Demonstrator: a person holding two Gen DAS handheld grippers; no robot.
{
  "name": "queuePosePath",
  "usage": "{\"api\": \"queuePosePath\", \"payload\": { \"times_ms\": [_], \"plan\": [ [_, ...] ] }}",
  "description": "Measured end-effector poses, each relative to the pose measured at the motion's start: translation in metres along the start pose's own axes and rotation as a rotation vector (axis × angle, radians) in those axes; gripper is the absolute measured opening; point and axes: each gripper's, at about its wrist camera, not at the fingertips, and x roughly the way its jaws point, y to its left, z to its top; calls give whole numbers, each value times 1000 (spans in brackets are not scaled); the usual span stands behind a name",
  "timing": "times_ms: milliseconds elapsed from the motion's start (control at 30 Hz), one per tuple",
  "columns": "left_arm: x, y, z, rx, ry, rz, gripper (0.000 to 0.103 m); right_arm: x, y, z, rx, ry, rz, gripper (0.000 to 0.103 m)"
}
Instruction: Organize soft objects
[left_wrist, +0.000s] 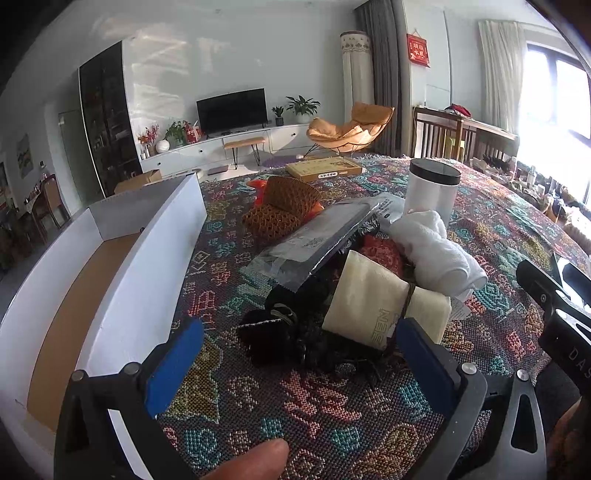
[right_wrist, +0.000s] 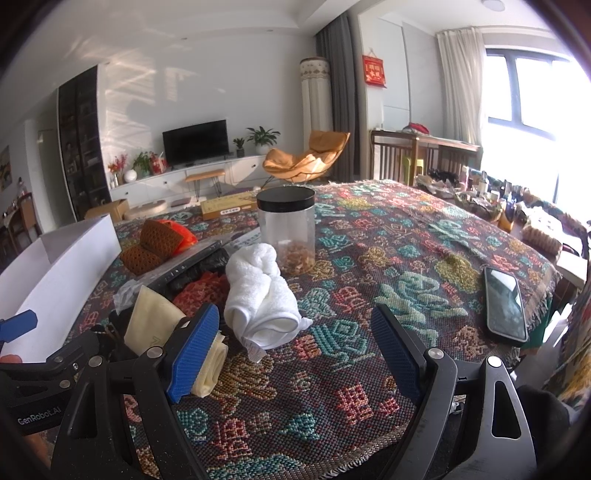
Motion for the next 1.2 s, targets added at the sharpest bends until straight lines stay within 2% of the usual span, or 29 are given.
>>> {"api": "queuePosePath", "payload": {
  "times_ms": [1200],
  "plan": [
    [8,-2,-9,19,30,9,103,1,1,-1,0,1,1,87]
  ]
}}
